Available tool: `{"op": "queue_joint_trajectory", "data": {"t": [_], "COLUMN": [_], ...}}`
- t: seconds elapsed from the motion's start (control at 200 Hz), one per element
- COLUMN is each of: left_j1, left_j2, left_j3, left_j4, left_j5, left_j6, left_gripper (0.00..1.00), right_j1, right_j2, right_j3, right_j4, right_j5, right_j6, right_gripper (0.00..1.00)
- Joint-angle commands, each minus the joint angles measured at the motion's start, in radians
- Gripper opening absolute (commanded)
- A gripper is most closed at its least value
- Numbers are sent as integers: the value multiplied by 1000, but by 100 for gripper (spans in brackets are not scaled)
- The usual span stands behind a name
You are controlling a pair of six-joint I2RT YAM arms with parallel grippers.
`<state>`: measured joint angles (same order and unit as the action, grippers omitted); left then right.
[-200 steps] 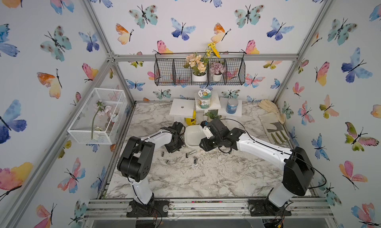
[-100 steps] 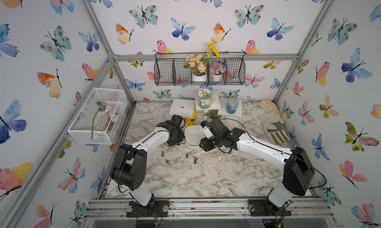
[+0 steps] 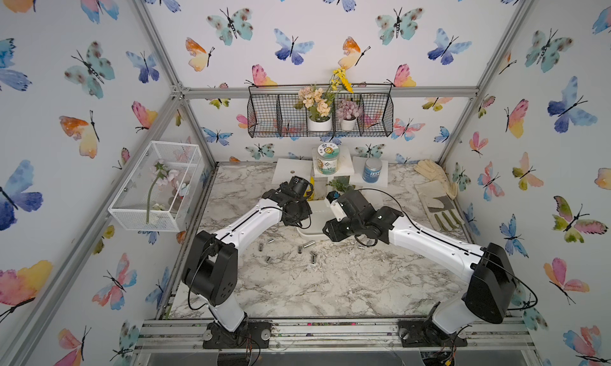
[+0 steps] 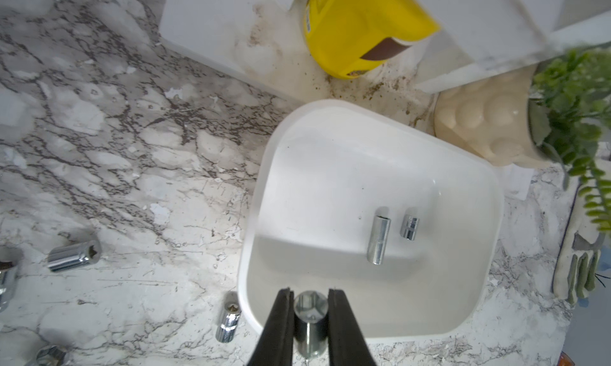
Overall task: Put the socket on the desktop into the storage box
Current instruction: Place the socket head in the storage box.
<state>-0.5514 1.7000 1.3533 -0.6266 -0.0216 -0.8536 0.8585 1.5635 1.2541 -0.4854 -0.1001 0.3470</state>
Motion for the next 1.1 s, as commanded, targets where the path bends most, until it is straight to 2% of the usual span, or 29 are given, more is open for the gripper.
{"op": "queue_joint_trajectory", "data": {"t": [0.0, 0.34, 1.096], "left_j1": [-26, -73, -74], "left_j2": [53, 157, 273], "left_j3": [37, 113, 107], "left_j4": [-19, -13, 11], "left_j5": [18, 25, 2], "left_j6": [12, 23, 53], "left_gripper": [9, 9, 14], "right_j1": [5, 5, 6], "right_j2": [-28, -85, -91], "right_j3": [-25, -92, -99], "right_j4": [-4, 1, 4], "right_j5": [39, 68, 74], "right_j6": [10, 42, 61], "right_gripper": [47, 48, 48]}}
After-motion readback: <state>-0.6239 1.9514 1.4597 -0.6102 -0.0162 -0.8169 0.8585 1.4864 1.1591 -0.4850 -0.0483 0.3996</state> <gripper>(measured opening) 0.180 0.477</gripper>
